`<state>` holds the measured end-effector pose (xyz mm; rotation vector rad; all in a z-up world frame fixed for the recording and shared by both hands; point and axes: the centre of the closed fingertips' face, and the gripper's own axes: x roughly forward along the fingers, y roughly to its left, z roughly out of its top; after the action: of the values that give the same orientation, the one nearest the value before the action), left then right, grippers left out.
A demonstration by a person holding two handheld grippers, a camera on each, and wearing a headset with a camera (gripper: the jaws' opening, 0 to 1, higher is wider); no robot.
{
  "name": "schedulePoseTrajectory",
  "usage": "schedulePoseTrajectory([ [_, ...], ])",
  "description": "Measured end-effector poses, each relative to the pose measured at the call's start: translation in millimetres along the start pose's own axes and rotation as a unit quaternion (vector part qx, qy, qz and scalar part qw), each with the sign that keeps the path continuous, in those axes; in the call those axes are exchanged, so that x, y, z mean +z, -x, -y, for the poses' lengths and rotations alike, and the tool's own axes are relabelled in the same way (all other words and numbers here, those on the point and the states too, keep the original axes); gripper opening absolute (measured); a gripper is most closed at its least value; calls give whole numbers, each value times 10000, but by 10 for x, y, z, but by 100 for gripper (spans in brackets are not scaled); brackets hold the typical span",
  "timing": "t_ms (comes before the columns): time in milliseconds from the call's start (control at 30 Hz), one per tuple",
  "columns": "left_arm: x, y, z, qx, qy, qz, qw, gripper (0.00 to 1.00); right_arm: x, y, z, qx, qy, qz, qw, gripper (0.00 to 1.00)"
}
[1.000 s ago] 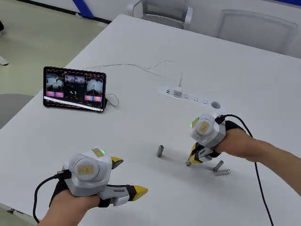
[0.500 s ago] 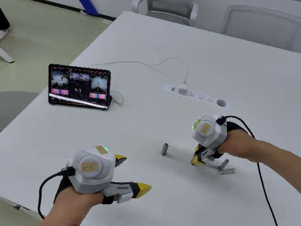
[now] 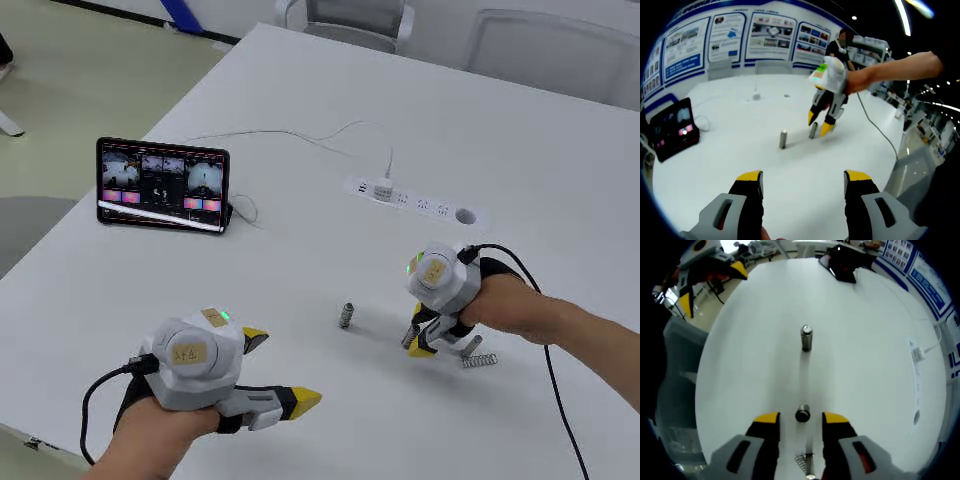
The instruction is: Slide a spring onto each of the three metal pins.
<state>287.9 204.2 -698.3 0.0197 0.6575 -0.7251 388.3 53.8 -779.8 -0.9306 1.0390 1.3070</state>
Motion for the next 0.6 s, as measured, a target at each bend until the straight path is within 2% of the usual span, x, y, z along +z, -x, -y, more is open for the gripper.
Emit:
schedulePoseTrajectory([
  [133,13,-10,27,-29,-17,8,10000,66,-16,52,-3,-19,-175,75,9998,40],
  [433,46,-27,68,-76,-13,43,10000,67,-41,169,-21,-120,-374,212,9990,44],
  [600,85,-18,55,-61,-13,69,10000,67,-5,246,-8,-134,-769,504,9957,44],
])
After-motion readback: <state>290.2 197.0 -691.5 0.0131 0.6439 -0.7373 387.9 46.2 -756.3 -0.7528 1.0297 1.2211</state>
